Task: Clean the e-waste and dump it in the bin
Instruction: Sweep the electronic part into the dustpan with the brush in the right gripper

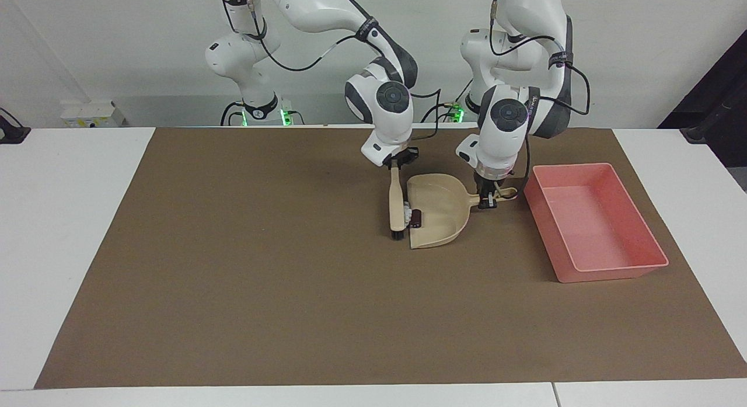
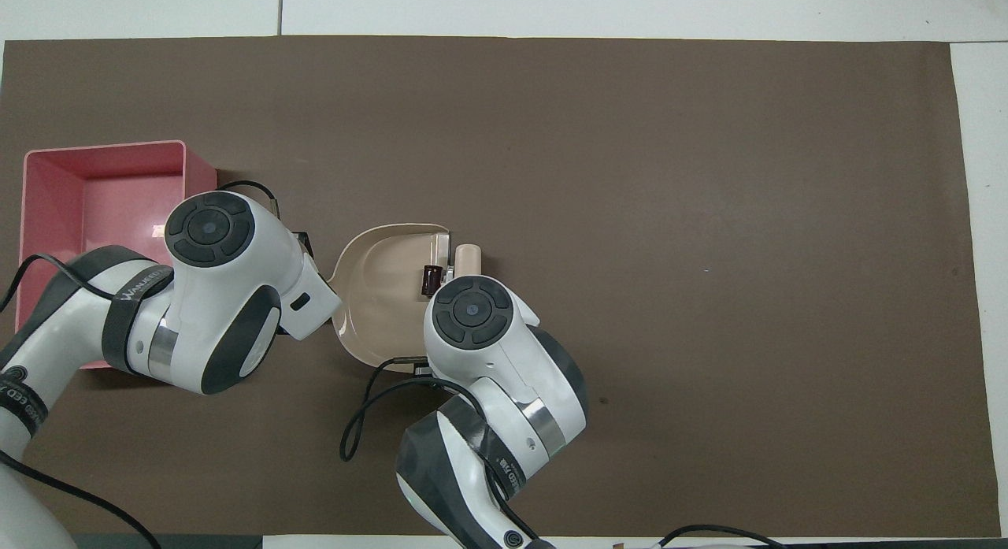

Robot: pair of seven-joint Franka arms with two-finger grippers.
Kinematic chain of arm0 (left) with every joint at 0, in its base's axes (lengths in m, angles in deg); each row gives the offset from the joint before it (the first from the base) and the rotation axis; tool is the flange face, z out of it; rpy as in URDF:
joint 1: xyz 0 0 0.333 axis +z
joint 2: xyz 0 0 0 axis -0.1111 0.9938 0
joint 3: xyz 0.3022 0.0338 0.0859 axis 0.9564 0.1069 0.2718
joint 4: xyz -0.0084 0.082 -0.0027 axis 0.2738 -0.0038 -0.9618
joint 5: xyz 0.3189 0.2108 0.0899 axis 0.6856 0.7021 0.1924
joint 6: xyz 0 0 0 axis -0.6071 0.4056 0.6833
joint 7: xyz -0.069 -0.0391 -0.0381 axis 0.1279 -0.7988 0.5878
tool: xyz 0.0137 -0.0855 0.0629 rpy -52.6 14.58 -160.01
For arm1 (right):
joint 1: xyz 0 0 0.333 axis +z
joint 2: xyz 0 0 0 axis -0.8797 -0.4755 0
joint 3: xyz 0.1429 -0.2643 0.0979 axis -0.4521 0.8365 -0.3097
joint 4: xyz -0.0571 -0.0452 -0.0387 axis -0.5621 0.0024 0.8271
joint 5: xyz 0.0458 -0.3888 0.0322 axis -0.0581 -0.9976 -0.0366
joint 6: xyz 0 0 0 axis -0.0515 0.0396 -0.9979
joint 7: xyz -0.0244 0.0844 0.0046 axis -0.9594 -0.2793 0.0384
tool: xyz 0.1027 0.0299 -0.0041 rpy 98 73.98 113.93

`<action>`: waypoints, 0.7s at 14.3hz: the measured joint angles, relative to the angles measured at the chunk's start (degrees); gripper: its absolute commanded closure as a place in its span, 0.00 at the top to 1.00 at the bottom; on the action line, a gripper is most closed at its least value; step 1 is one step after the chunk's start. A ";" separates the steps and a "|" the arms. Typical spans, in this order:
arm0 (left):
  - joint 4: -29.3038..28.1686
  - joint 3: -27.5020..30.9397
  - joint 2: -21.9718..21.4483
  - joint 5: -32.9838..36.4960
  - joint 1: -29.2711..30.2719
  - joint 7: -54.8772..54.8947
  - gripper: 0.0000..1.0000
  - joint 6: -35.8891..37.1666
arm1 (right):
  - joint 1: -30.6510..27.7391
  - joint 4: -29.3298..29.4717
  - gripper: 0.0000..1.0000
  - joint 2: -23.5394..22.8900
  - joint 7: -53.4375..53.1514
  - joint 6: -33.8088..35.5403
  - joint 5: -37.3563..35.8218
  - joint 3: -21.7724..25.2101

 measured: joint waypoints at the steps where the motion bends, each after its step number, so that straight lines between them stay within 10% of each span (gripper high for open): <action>1: 0.00 0.01 0.00 0.00 0.00 -0.01 0.02 0.00 | 0.40 1.25 0.00 -0.74 -0.78 -0.01 0.08 -0.03; 10: -0.04 0.13 0.00 -0.08 0.84 -0.15 0.01 -1.19 | 2.19 4.85 0.00 -2.73 -3.87 0.49 0.49 0.07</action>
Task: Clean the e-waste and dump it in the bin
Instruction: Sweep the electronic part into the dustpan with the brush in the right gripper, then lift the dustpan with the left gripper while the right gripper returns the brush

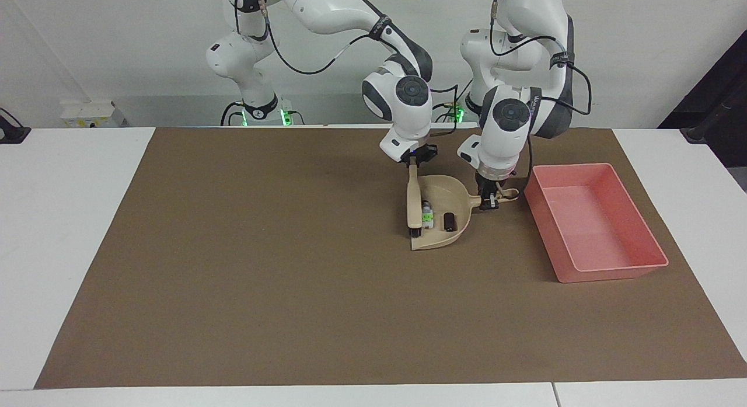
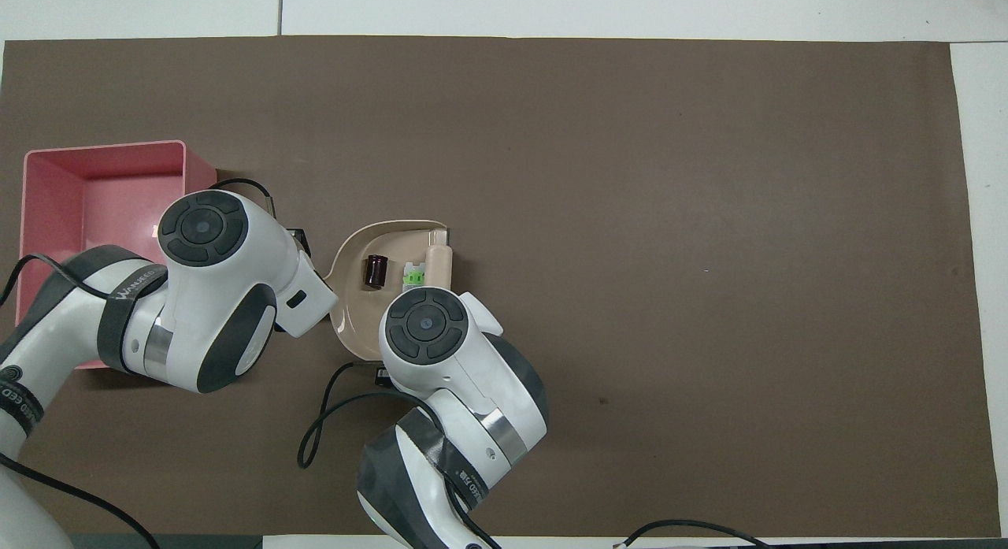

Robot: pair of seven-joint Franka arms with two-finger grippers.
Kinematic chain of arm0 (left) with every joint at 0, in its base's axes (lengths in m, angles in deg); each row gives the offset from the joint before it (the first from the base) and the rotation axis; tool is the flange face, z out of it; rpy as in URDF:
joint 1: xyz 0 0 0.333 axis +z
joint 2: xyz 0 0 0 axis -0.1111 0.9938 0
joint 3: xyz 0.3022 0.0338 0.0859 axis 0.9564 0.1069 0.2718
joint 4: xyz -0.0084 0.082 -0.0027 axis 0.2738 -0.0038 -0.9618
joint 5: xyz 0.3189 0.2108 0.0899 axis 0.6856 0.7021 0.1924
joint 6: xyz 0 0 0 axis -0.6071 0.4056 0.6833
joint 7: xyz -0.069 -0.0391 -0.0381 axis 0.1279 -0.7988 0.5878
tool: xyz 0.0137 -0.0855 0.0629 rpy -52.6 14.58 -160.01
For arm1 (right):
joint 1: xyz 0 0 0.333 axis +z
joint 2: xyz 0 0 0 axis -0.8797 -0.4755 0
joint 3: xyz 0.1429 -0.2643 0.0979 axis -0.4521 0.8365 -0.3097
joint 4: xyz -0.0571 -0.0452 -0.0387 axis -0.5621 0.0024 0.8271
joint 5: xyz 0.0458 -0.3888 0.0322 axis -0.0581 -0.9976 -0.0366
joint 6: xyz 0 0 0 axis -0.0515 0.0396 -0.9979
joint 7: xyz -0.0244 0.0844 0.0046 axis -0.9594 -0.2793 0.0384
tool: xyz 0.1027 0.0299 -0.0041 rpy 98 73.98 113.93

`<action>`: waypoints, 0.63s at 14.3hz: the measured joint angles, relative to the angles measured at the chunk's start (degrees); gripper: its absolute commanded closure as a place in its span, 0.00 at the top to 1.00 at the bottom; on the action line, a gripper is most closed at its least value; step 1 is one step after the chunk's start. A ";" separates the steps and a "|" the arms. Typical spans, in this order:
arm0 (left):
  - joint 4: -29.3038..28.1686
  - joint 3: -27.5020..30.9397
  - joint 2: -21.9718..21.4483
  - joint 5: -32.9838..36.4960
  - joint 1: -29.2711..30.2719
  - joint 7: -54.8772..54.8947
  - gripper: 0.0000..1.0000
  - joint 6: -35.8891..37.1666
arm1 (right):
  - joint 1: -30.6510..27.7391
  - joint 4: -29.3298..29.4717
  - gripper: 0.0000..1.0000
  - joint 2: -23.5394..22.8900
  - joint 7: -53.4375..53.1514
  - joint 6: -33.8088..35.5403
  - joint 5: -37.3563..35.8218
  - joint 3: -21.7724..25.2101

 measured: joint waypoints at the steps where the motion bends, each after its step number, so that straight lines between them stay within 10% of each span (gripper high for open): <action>1: -0.05 0.06 0.00 -0.39 0.27 0.11 0.00 -0.22 | -0.28 0.91 0.00 0.05 0.07 2.22 -0.32 0.31; 9: -1.10 0.25 -0.18 -13.06 3.24 9.57 0.00 -2.87 | -20.92 2.20 0.00 14.21 20.17 28.41 -10.24 1.32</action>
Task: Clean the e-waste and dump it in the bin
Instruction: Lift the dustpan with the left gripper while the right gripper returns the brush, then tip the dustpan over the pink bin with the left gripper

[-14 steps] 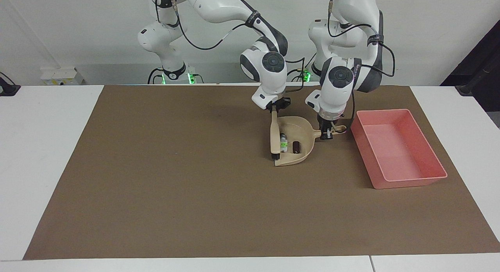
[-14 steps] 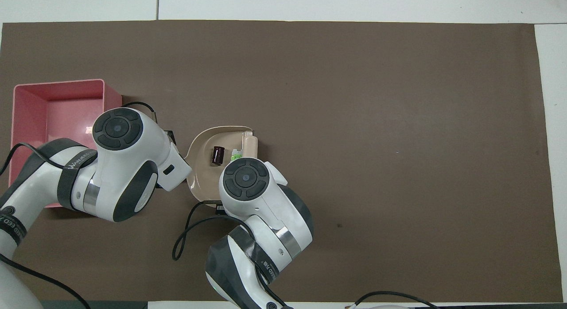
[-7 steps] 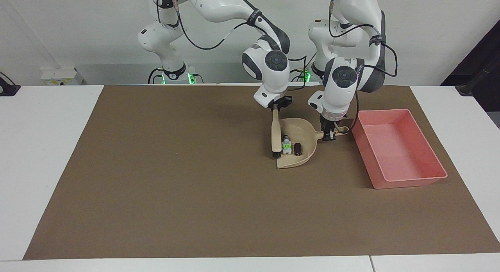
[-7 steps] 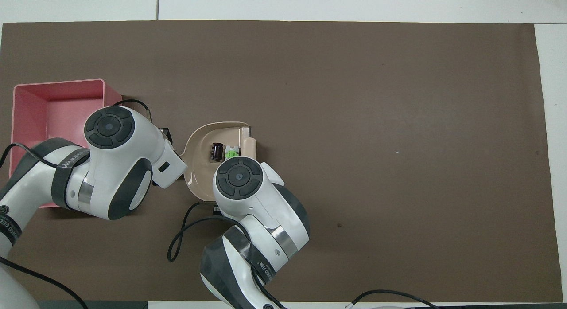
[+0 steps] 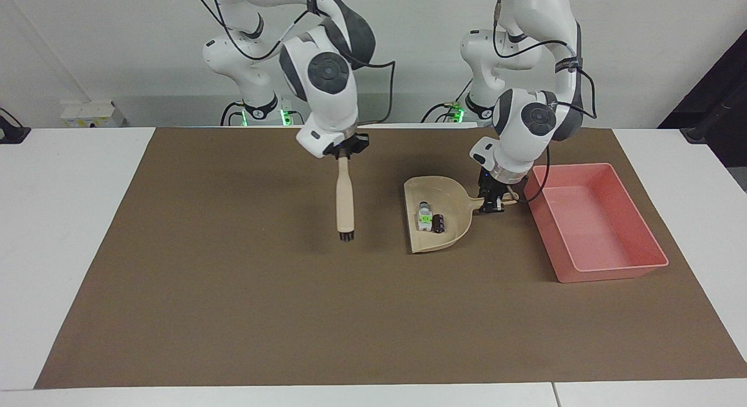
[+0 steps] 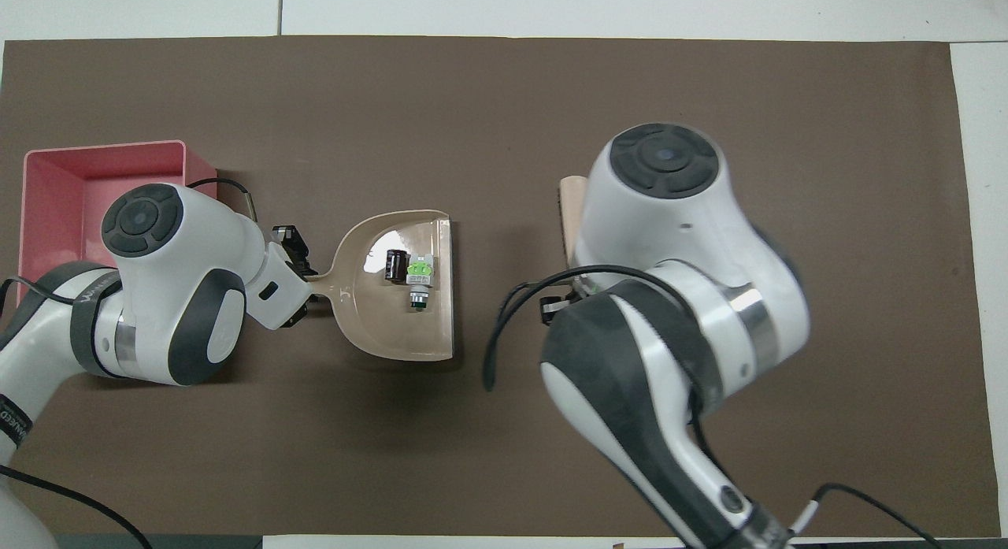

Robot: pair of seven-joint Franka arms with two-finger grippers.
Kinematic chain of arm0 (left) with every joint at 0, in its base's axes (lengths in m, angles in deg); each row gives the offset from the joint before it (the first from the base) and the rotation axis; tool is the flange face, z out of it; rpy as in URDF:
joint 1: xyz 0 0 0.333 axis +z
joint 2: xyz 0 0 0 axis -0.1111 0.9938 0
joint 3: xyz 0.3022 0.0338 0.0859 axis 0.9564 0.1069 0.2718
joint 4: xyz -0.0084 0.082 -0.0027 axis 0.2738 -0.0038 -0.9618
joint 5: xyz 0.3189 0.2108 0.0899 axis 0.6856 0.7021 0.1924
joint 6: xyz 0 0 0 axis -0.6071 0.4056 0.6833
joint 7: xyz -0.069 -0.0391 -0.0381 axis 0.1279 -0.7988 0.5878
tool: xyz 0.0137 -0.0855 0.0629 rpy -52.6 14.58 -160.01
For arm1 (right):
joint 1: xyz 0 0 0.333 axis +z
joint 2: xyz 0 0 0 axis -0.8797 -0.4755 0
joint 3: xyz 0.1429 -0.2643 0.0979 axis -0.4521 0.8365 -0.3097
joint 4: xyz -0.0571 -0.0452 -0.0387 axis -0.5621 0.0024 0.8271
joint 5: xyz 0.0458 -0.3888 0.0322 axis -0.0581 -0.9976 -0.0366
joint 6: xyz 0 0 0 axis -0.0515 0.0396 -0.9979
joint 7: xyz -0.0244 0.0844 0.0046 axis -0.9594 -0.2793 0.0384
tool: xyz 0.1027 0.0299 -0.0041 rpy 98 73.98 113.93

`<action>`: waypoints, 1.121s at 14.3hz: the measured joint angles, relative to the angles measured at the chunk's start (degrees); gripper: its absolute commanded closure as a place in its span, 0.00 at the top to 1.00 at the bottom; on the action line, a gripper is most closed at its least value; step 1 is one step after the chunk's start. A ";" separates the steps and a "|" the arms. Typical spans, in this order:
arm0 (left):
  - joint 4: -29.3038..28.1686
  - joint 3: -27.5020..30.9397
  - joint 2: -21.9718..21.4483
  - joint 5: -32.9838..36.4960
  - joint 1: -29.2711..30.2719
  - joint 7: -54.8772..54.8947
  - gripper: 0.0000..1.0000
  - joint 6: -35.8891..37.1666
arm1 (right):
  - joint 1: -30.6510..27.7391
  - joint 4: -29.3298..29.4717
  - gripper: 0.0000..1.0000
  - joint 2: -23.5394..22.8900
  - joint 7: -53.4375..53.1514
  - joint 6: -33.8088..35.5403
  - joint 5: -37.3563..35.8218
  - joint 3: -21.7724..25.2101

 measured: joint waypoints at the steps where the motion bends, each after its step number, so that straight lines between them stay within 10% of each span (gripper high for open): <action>1: 0.19 0.11 -0.28 -0.70 0.33 0.89 0.00 0.00 | -2.21 -1.05 0.00 1.28 1.76 1.17 -1.65 -0.01; 9: 12.06 0.78 -3.14 -3.32 13.04 11.07 0.00 13.61 | -27.39 -14.04 0.00 5.31 27.29 -6.52 -7.72 0.11; 16: 17.02 1.60 -1.27 -0.16 27.02 16.32 0.00 15.29 | -34.35 -27.21 0.00 8.85 33.30 -19.18 -12.15 -0.02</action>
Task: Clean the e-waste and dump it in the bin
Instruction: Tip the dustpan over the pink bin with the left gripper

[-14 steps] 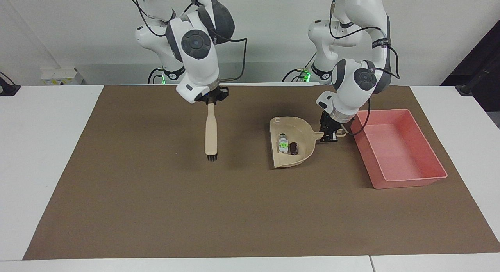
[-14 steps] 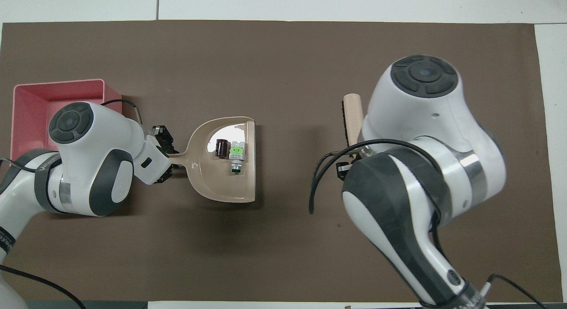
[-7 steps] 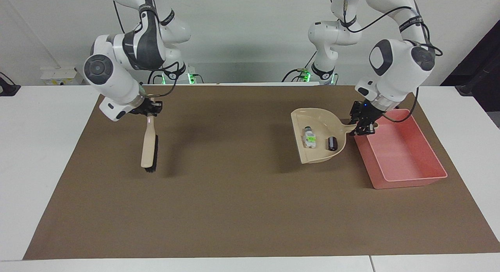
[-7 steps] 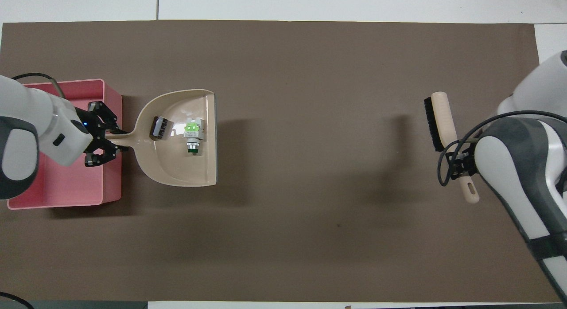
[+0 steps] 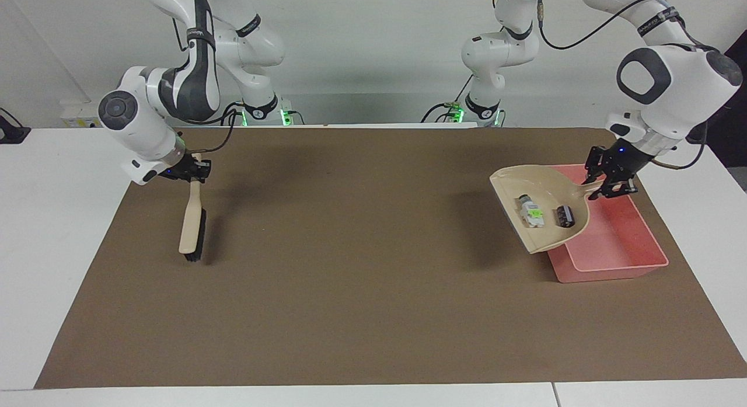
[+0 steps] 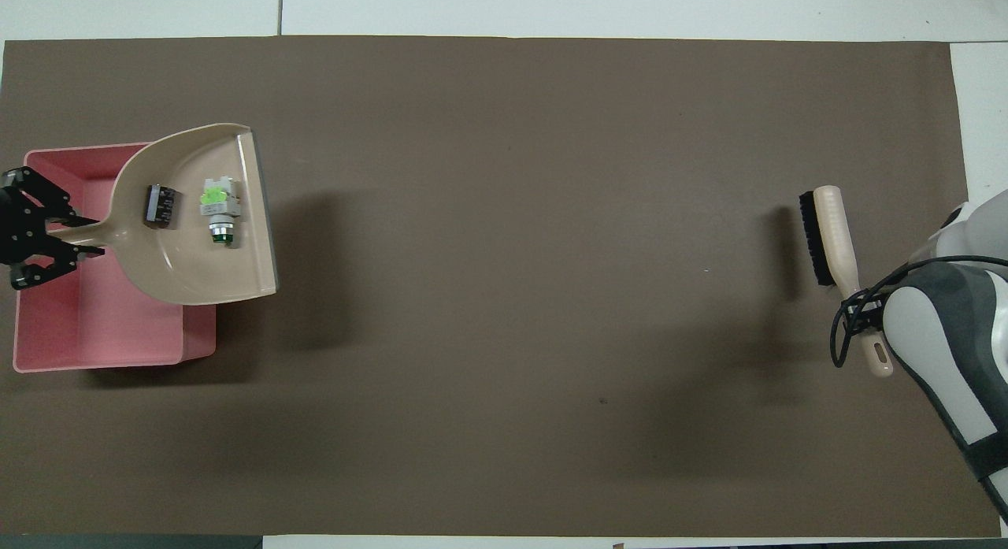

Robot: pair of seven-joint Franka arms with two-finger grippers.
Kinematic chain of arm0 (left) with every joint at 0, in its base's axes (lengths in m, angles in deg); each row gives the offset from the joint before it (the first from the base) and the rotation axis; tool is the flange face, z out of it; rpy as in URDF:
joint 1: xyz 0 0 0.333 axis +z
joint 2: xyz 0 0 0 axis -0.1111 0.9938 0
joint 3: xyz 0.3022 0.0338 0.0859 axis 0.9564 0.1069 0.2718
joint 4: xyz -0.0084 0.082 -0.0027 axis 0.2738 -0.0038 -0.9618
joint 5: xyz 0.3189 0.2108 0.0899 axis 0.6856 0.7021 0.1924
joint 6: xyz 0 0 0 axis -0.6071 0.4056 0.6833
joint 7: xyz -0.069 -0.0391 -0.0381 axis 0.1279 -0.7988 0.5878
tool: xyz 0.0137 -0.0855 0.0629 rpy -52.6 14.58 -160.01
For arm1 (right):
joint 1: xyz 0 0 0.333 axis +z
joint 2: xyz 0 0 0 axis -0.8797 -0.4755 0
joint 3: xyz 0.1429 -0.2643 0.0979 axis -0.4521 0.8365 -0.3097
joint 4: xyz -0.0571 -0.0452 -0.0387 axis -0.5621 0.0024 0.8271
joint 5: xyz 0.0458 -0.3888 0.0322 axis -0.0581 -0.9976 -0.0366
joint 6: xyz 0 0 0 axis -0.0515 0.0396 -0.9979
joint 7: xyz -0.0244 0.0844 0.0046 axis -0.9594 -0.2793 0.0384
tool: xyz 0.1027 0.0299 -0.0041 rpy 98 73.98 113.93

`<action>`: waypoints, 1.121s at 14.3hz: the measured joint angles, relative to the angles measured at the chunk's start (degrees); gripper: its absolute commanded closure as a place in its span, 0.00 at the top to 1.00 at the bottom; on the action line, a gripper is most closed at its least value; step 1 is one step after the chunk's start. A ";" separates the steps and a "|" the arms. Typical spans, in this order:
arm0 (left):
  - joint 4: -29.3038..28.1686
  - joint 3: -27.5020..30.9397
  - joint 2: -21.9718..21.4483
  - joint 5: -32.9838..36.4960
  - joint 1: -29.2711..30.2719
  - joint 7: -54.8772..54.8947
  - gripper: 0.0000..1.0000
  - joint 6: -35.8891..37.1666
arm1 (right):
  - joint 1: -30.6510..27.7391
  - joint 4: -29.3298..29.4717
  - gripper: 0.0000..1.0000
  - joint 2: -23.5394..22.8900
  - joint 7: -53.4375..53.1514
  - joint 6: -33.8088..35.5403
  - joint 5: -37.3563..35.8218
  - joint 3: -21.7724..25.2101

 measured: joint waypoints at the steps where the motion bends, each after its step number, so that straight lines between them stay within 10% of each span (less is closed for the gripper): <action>1: 0.85 0.08 0.61 2.80 1.52 0.34 0.00 -0.01 | -0.12 -0.45 0.00 -0.01 0.00 -0.16 -0.12 0.00; 16: 3.41 -0.57 4.56 28.14 3.16 2.44 0.00 -1.53 | -0.13 -5.47 0.11 -0.06 -3.88 -6.28 -4.36 -0.26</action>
